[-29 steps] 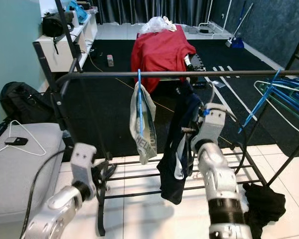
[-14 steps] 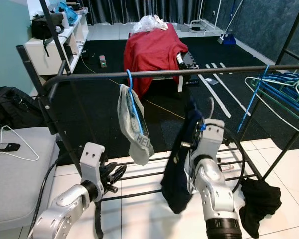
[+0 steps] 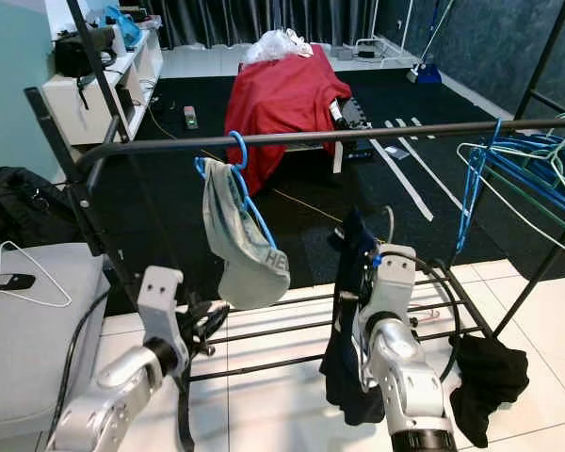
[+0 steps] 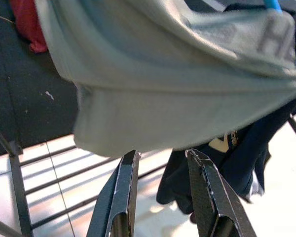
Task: Hang hanger
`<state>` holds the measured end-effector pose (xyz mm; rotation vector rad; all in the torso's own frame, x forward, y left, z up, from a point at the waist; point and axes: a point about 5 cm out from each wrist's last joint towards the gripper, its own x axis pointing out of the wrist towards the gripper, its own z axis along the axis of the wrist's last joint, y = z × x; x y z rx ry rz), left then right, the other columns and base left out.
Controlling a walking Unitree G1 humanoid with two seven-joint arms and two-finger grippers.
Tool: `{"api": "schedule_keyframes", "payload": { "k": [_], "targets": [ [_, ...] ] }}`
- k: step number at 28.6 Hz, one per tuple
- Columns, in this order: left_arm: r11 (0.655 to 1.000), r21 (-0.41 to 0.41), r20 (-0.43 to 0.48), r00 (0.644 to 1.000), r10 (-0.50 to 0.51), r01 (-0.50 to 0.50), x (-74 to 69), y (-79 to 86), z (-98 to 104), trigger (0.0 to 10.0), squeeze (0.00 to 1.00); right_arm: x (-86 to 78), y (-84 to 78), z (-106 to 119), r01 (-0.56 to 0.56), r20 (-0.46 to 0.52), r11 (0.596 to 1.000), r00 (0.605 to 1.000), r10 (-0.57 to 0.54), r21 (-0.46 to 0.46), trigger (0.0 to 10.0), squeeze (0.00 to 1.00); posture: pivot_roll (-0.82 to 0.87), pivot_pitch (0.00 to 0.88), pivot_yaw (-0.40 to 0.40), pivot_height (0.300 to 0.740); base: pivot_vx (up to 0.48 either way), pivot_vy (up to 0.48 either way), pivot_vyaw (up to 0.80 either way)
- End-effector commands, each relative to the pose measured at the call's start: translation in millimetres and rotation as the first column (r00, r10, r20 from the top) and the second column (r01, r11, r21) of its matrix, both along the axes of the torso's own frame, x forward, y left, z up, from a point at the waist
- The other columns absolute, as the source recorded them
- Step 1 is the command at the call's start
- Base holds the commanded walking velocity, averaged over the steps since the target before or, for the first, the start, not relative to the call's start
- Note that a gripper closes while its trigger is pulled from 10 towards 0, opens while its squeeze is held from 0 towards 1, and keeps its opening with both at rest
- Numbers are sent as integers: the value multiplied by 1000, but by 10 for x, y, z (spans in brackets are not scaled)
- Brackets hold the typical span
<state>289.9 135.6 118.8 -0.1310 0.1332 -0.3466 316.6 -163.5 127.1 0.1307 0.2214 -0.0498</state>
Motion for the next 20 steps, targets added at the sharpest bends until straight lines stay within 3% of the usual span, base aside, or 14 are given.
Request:
{"api": "schedule_keyframes", "payload": {
  "k": [1, 9, 20],
  "targets": [
    [1000, 0, -10, 1000, 15, -15, 10, 8, -10, 10000, 0, 22, 46, 104, -21, 61, 999, 998, 19, 29, 10000, 0, -60, 103, 0, 740, 0, 0, 0],
    [1000, 10, 4, 1000, 2, -2, 10, -17, 4, 10000, 0, 24, 58, 123, -29, 59, 999, 998, 27, 31, 10000, 0, -60, 94, -3, 740, 0, 0, 0],
    [1000, 10, 5, 1000, -12, 12, -1, -54, 1, 10000, 0, 29, 58, 147, -33, 62, 999, 998, 31, 31, 10000, 0, -63, 86, -7, 740, -267, 0, 0]
  ]
}}
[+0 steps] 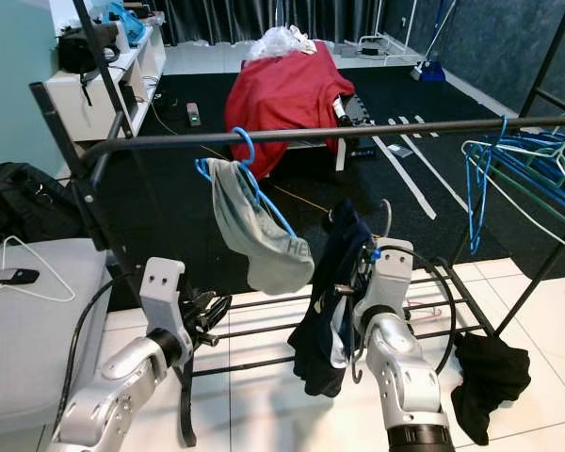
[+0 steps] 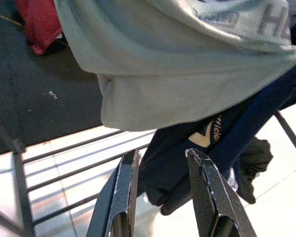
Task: Hang hanger
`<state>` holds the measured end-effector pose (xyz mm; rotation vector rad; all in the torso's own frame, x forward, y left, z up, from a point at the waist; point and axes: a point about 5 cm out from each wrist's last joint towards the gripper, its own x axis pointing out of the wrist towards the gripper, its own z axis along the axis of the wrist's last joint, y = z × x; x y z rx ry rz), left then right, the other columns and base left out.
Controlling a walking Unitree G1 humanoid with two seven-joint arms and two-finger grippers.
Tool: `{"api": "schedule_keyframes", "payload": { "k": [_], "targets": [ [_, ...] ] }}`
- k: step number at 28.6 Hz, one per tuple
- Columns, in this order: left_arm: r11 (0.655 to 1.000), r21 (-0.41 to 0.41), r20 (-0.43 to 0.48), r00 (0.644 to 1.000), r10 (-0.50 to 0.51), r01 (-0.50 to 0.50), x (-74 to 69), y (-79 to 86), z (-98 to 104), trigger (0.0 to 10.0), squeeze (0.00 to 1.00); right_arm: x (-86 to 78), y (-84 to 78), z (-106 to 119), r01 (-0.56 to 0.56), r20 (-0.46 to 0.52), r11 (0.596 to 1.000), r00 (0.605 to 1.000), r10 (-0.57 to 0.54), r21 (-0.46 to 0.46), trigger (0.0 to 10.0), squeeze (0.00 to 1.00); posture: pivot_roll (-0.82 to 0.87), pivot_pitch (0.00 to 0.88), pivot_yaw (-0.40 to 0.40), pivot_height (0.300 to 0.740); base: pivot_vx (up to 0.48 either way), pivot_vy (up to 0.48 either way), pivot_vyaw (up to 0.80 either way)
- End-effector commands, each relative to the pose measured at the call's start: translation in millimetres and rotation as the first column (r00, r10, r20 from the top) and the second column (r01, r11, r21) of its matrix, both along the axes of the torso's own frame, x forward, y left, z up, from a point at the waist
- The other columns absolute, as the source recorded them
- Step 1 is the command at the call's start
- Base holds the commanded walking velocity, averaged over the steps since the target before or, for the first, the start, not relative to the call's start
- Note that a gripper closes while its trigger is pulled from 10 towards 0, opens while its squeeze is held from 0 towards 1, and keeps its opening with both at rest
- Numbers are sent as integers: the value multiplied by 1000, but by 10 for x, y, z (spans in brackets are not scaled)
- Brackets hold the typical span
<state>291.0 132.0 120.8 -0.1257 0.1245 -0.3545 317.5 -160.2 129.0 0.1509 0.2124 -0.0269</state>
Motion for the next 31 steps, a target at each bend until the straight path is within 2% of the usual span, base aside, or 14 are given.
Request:
{"api": "schedule_keyframes", "payload": {
  "k": [1, 25, 31],
  "targets": [
    [1000, 6, -5, 1000, -4, 4, -11, -19, -18, 10000, 0, 20, 27, 128, -12, 51, 1000, 999, 12, 10, 10000, 0, -63, 85, -8, 740, -266, 0, 0],
    [1000, 13, -17, 1000, -20, 21, -33, -4, -35, 10000, 0, 11, 53, 119, -20, 44, 1000, 999, 20, 16, 10000, 0, -59, 94, -7, 740, -266, 0, 0],
    [999, 23, -16, 999, -32, 32, -32, -8, -38, 10000, 0, 13, 63, 117, -19, 43, 1000, 999, 18, 19, 10000, 0, -60, 95, -3, 740, 0, 0, 0]
  ]
}}
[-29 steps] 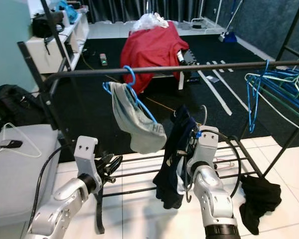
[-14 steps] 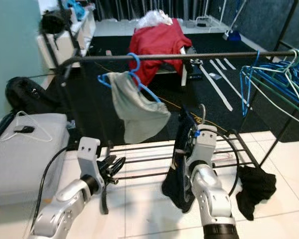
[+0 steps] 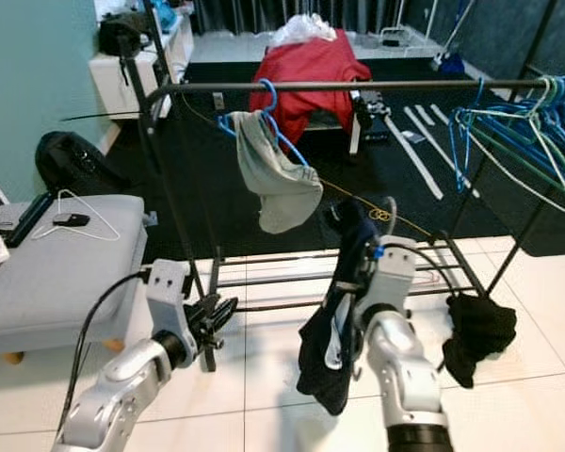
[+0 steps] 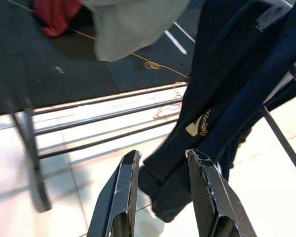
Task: Hang hanger
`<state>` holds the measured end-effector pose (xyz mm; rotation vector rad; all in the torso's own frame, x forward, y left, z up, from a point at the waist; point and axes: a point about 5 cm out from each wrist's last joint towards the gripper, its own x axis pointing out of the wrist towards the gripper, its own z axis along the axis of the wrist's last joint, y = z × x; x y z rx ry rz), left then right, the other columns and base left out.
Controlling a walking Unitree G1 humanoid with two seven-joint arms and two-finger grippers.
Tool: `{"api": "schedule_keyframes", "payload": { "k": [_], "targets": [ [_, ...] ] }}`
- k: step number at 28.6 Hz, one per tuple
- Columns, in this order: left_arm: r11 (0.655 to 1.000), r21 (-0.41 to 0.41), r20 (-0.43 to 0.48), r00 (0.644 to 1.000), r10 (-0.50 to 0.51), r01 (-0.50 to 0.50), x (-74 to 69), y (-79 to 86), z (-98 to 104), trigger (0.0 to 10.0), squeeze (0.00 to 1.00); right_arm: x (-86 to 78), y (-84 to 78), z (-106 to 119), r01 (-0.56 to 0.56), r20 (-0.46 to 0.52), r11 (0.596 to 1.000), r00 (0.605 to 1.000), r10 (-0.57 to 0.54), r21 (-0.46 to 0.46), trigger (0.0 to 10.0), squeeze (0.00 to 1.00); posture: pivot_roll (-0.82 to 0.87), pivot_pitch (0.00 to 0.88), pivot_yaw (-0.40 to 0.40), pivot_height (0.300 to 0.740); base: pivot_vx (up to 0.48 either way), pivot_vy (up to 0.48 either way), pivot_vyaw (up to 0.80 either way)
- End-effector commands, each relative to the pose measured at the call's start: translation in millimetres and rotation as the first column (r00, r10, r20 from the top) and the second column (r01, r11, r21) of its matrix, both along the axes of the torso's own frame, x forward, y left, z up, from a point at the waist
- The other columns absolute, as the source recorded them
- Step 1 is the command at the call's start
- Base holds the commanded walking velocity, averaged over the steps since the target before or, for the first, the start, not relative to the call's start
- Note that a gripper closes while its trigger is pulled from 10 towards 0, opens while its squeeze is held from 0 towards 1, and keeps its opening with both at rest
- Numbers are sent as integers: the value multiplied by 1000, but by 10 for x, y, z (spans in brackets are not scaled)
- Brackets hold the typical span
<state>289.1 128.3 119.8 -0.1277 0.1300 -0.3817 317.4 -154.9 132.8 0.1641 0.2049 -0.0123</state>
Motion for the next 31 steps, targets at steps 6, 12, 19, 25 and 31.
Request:
{"api": "schedule_keyframes", "payload": {
  "k": [6, 12, 19, 25, 31],
  "targets": [
    [999, 29, 10, 999, -37, 37, -11, 23, -3, 10000, 0, 12, 45, 55, -51, 24, 999, 998, 50, 12, 10000, 0, -64, 93, 4, 740, 0, 0, 0],
    [998, 36, 19, 999, -50, 50, 7, 31, 18, 10000, 0, 13, 62, 25, -111, 6, 994, 994, 111, 1, 10000, 0, -67, 95, 8, 740, 0, 0, 0],
    [998, 43, 16, 999, -51, 51, 29, 36, 19, 10000, 0, 15, 49, 26, -118, 3, 993, 993, 118, -2, 10000, 0, -68, 99, 10, 740, 0, 0, 0],
    [999, 33, 32, 999, -9, 8, 64, 56, 47, 10000, 0, 14, 154, 84, -236, 43, 971, 970, 237, -31, 10000, 0, -72, 102, 15, 740, 0, 0, 0],
    [993, 90, 138, 986, -93, 81, 131, 70, 215, 10000, 0, 27, 197, 110, -383, 41, 918, 920, 389, -105, 10000, 0, -72, 104, 15, 740, 0, 0, 0]
  ]
}}
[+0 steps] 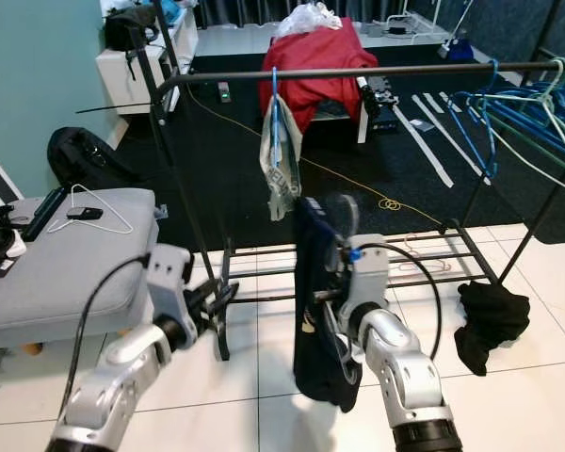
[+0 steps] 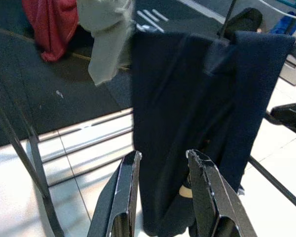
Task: Hang hanger
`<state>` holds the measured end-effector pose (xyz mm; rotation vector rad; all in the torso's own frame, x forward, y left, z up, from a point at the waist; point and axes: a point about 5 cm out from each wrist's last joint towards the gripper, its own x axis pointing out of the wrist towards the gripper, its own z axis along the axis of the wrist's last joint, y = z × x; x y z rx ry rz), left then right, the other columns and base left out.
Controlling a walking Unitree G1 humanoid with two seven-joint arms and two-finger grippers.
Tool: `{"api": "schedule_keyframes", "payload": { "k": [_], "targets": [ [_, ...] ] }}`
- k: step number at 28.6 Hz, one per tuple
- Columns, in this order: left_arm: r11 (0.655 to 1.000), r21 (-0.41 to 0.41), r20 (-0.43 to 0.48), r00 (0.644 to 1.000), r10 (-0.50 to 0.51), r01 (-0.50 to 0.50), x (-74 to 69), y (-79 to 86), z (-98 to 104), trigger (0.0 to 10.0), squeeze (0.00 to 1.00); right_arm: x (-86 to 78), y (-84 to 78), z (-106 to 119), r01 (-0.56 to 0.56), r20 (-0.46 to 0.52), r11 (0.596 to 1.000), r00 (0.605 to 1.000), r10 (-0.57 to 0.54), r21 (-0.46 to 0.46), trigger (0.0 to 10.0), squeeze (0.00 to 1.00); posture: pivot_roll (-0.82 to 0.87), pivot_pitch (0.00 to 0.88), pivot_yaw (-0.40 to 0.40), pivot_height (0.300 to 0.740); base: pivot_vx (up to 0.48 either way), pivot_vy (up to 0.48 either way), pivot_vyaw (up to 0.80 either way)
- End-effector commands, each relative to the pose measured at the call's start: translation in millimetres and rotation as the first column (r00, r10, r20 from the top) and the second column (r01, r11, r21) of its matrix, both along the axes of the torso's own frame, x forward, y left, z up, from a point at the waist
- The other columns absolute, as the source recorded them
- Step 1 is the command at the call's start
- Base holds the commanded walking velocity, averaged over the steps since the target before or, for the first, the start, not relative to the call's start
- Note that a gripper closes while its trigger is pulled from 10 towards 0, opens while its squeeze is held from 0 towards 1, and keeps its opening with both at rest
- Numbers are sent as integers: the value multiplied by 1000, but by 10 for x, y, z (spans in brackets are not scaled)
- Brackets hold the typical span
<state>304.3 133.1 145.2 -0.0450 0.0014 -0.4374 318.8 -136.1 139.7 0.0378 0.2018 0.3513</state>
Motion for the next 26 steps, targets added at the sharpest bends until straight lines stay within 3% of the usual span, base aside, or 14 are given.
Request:
{"api": "schedule_keyframes", "payload": {
  "k": [1, 2, 4, 8, 9, 13, 14, 15, 17, 18, 20, 24, 25, 26],
  "targets": [
    [995, 23, 28, 994, -101, 101, -51, -7, 10, 10000, 0, 4, 18, 46, -58, 32, 998, 998, 58, -5, 10000, 0, -67, 105, 14, 740, 0, 0, 0],
    [984, 20, 68, 981, -179, 178, -94, -42, 76, 10000, 0, -16, 38, 53, -106, 32, 994, 994, 106, -4, 10000, 0, -65, 104, 13, 740, 0, 0, 0],
    [974, 20, 94, 969, -229, 228, -123, -66, 119, 10000, 0, -31, 52, 59, -138, 32, 990, 990, 138, -2, 10000, 0, -65, 104, 13, 740, 0, 0, 0],
    [962, 30, 135, 953, -272, 270, -153, -81, 188, 10000, 0, -50, 60, 60, -174, 30, 985, 984, 174, -6, 10000, 0, -67, 102, 14, 740, 0, 0, 0],
    [945, 74, 206, 922, -327, 318, -169, -22, 332, 10000, 0, -86, 36, 58, -223, 22, 975, 974, 224, -8, 10000, 0, -68, 102, 12, 740, 0, 0, 0],
    [945, 74, 206, 922, -327, 318, -169, -22, 332, 10000, 0, -86, 36, 58, -223, 22, 975, 974, 224, -8, 10000, 0, -68, 102, 12, 740, 0, 0, 0],
    [932, 109, 251, 898, -361, 345, -182, 21, 432, 10000, 0, -111, 15, 56, -255, 16, 967, 967, 255, -9, 10000, 0, -68, 102, 12, 740, 0, 0, 0],
    [932, 109, 251, 898, -361, 345, -182, 21, 432, 10000, 0, -111, 15, 56, -255, 16, 967, 967, 255, -9, 10000, 0, -68, 102, 12, 740, 0, 0, 0],
    [872, 131, 264, 831, -490, 473, -216, 182, 609, 10000, 0, -240, -65, 42, -420, 0, 907, 907, 420, -30, 10000, 0, -75, 101, 8, 740, 0, 0, 0],
    [872, 131, 264, 831, -490, 473, -216, 182, 609, 10000, 0, -240, -65, 42, -420, 0, 907, 907, 420, -30, 10000, 0, -75, 101, 8, 740, 0, 0, 0],
    [826, 114, 257, 787, -561, 552, -235, 213, 661, 10000, 0, -358, -112, 56, -551, 5, 831, 833, 553, -73, 10000, 0, -80, 97, 3, 740, 0, 0, 0],
    [805, 70, 266, 767, -584, 589, -245, 165, 674, 10000, 0, -447, -138, 79, -636, 11, 765, 768, 640, -102, 10000, 0, -86, 96, -2, 740, 0, 0, 0],
    [805, 70, 266, 767, -584, 589, -245, 165, 674, 10000, 0, -447, -138, 79, -636, 11, 765, 768, 640, -102, 10000, 0, -86, 96, -2, 740, 0, 0, 0],
    [799, 47, 267, 763, -589, 600, -245, 156, 677, 10000, 824, -470, -149, 76, -659, 4, 744, 748, 664, -108, 10000, 0, -90, 97, -8, 740, 0, 0, 0]
  ]
}}
